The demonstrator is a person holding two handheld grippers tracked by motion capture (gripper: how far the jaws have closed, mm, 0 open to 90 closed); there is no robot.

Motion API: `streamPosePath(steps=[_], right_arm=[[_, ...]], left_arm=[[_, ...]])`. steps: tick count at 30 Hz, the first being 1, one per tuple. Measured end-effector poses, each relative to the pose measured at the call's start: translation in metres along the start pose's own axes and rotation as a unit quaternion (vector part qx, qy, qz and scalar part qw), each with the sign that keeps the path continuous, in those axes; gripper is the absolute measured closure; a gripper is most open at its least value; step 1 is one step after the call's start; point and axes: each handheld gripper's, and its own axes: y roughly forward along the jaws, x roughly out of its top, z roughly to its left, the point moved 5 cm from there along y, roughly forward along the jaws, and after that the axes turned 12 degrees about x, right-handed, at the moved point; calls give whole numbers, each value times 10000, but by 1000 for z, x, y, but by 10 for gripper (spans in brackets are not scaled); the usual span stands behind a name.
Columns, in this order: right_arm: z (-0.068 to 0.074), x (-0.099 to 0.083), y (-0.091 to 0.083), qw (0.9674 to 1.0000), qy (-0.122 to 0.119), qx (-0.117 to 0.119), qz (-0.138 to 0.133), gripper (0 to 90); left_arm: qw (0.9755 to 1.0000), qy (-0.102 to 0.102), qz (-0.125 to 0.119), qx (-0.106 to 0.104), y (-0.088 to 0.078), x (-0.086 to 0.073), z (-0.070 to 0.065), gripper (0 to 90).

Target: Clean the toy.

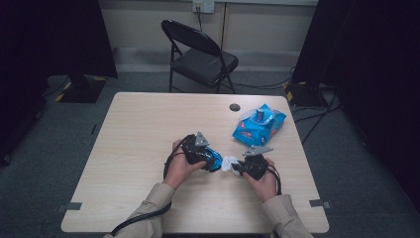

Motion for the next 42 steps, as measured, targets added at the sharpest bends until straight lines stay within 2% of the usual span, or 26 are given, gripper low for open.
streamPosePath(steps=[4, 7, 9, 11, 13, 17, 18, 25, 27, 30, 36, 42], right_arm=[[-7, 8, 10, 9998, 85, -172, -54, 798], [-5, 13, 24, 9997, -48, -217, 55, 797], [-4, 15, 32, 9998, -95, -131, 65, 796], [-1, 17, 37, 9996, -221, -148, 136, 798], [-1, 17, 37, 9995, -250, -121, 135, 799], [4, 13, 34, 9997, -218, 116, 92, 804], [4, 13, 34, 9997, -218, 116, 92, 804], [18, 5, 30, 9987, -340, 353, 128, 806], [22, 4, 29, 9984, -345, 412, 158, 808], [28, 2, 28, 9978, -307, 562, 196, 812], [43, 4, 33, 9962, -463, 656, 331, 812], [52, 6, 40, 9954, -481, 770, 303, 811]], left_arm=[[10000, 27, -17, 2, 0, 0, 0, 129], [10000, 35, -18, 3, -1, -1, 0, 129], [10000, 10, -45, -1, 0, -1, -1, 130], [10000, 4, -34, 19, 0, -1, -1, 129], [10000, 20, -22, 9, 0, -1, -1, 130], [10000, 5, -14, 20, 0, 0, -2, 129], [10000, 8, -13, 18, 0, 0, -2, 129], [10000, 5, -18, 21, -1, 0, -3, 129], [10000, 50, 8, 23, -1, 0, -2, 130], [10000, 8, 9, 20, -1, 0, -3, 130], [10000, 17, -22, 23, -1, 0, -4, 132], [10000, 16, -23, 40, -1, 0, -4, 134]])
